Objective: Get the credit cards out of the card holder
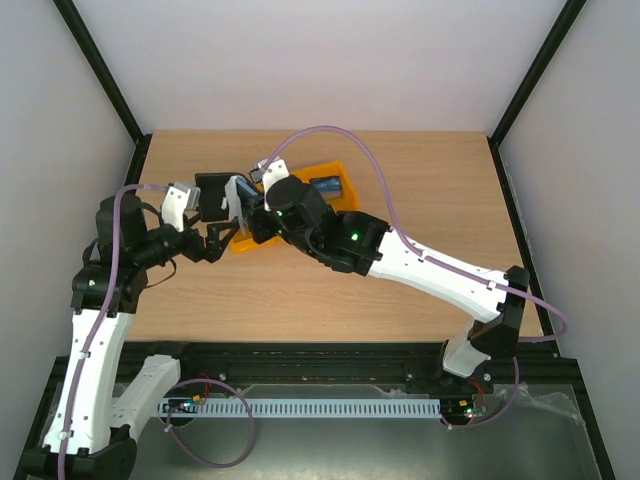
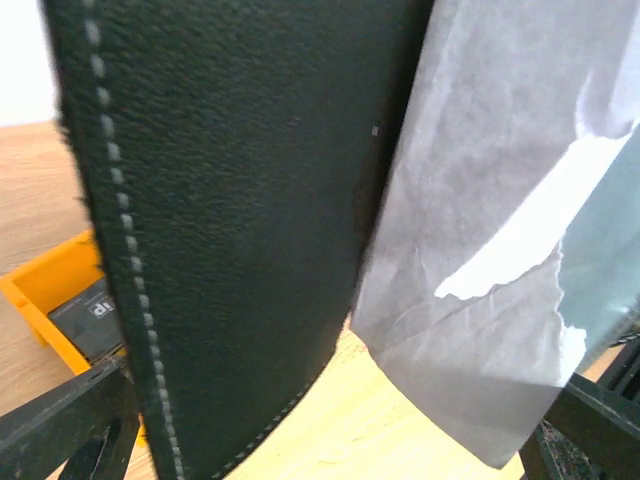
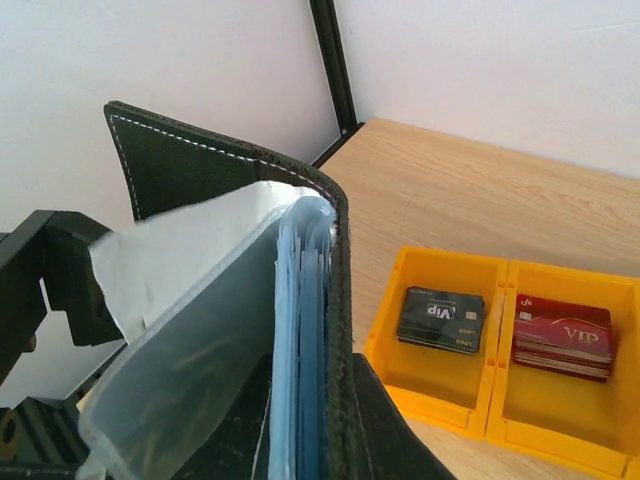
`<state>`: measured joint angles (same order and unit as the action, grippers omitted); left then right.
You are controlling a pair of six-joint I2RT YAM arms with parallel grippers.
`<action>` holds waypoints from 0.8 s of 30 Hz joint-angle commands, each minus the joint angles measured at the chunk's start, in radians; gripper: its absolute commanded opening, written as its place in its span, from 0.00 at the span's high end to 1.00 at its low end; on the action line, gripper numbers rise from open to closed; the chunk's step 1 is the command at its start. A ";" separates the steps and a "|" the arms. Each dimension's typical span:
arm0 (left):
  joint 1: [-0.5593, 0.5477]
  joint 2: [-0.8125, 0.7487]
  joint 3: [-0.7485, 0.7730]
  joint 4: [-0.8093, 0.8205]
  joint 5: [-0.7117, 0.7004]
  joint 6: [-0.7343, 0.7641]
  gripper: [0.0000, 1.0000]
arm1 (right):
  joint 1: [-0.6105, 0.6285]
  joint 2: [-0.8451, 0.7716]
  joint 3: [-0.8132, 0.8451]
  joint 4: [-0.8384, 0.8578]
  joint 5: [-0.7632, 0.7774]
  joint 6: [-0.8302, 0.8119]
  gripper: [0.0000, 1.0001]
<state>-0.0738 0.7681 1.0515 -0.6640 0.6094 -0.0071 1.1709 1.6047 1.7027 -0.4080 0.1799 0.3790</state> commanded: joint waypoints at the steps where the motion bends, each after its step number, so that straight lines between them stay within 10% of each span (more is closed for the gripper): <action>1: -0.008 0.010 0.019 0.011 0.078 0.005 0.00 | 0.006 0.035 0.057 -0.022 0.020 0.031 0.98; 9: -0.023 0.032 0.063 0.001 0.124 0.024 0.00 | 0.006 0.081 0.106 -0.022 -0.027 0.034 0.98; 15: -0.023 0.035 0.035 0.015 -0.107 0.031 0.02 | 0.004 0.064 0.100 -0.025 -0.051 0.021 0.98; 24: -0.011 0.014 0.050 -0.032 -0.150 0.095 0.38 | -0.048 -0.042 0.009 0.014 -0.243 -0.040 0.98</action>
<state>-0.0910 0.7975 1.0832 -0.6697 0.4477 0.0566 1.1576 1.6562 1.7489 -0.4362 0.0635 0.3759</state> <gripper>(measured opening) 0.731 0.092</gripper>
